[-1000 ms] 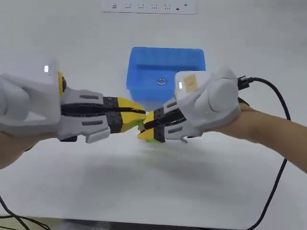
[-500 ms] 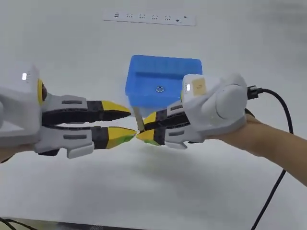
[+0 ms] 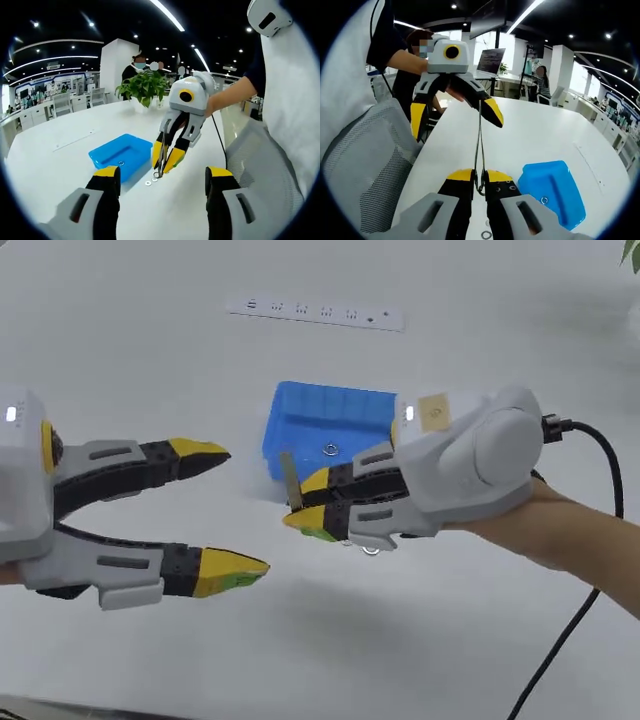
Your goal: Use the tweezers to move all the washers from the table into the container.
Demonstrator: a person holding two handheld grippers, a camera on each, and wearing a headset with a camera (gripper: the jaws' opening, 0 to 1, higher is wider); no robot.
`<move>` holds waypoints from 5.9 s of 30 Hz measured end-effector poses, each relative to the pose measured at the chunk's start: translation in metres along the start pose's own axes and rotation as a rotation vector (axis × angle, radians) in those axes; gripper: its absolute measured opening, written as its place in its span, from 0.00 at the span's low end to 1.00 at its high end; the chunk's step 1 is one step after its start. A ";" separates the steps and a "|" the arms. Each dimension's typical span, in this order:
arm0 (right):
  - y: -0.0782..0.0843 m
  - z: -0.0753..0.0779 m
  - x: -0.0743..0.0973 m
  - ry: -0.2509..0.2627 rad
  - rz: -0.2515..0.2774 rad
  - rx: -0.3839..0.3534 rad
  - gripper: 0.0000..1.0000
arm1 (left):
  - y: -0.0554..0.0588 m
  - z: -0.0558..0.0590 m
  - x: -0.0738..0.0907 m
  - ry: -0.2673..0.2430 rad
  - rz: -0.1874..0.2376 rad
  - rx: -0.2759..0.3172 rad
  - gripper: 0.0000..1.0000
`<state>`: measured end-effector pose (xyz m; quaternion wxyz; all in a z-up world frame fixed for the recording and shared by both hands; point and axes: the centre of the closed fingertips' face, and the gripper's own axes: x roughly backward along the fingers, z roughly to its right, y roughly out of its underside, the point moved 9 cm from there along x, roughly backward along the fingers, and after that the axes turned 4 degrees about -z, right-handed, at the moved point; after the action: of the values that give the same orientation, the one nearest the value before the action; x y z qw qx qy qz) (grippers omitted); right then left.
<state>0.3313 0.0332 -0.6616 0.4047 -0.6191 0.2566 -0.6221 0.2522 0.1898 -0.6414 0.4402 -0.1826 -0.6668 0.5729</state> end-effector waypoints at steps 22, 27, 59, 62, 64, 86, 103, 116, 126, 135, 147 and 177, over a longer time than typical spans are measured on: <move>-0.016 0.078 0.034 0.207 0.055 -0.029 0.09 | -0.004 -0.005 0.008 -0.046 0.092 0.042 1.00; 0.000 0.098 0.023 0.227 0.049 -0.063 0.09 | -0.002 -0.011 0.010 -0.064 0.064 0.058 1.00; 0.066 0.111 -0.015 0.172 0.034 -0.190 0.09 | 0.007 -0.015 0.002 -0.104 0.018 0.127 1.00; 0.067 0.110 -0.016 0.173 0.040 -0.198 0.10 | 0.008 -0.014 0.003 -0.107 0.019 0.133 1.00; 0.068 0.109 -0.016 0.172 0.042 -0.204 0.10 | 0.008 -0.014 0.002 -0.106 0.018 0.134 1.00; 0.058 0.111 -0.007 0.201 0.082 -0.213 0.08 | -0.001 -0.029 -0.007 -0.136 0.037 0.108 1.00; 0.046 0.106 0.009 0.215 0.081 -0.175 0.08 | -0.052 -0.088 -0.069 -0.146 0.108 -0.052 0.59; 0.042 0.102 0.012 0.195 0.065 -0.171 0.08 | -0.057 -0.096 -0.087 -0.063 0.116 -0.028 0.41; 0.035 0.098 0.008 0.167 0.067 -0.147 0.08 | -0.065 -0.093 -0.091 0.039 0.117 -0.070 0.22; 0.037 0.098 0.008 0.162 0.064 -0.147 0.08 | -0.069 -0.091 -0.092 0.101 0.122 -0.114 0.07; 0.032 0.099 0.010 0.177 0.061 -0.126 0.09 | -0.076 -0.088 -0.096 0.088 0.128 -0.214 0.04; 0.030 0.098 0.012 0.162 0.043 -0.115 0.09 | -0.075 -0.087 -0.099 0.121 0.086 -0.262 0.05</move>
<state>0.4338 0.0250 -0.6700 0.3597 -0.5834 0.3369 -0.6456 0.3948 0.1477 -0.6137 0.4270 -0.3013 -0.6997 0.4871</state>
